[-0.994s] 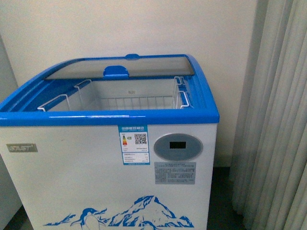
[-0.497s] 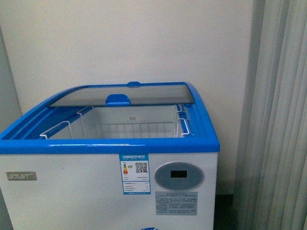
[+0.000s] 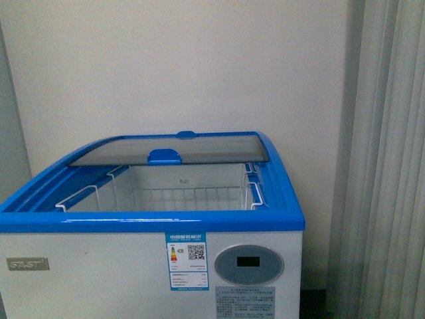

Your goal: Put drink in fridge

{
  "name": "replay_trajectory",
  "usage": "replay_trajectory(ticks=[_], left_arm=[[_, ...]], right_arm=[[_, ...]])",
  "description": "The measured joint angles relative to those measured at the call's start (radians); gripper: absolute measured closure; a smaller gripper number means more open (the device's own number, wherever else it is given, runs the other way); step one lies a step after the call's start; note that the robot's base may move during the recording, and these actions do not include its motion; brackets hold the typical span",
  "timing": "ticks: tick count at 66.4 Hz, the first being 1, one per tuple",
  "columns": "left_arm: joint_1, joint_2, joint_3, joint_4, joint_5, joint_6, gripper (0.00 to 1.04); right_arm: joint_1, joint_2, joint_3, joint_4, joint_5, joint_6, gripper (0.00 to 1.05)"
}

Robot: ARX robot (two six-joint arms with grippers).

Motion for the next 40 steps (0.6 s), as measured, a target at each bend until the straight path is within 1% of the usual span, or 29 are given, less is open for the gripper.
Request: replay_trajectory(ticks=[40], left_arm=[[0.000,0.000,0.000,0.000,0.000,0.000,1.02]], right_arm=[[0.000,-0.098,-0.112,0.021,0.002,0.000,1.02]])
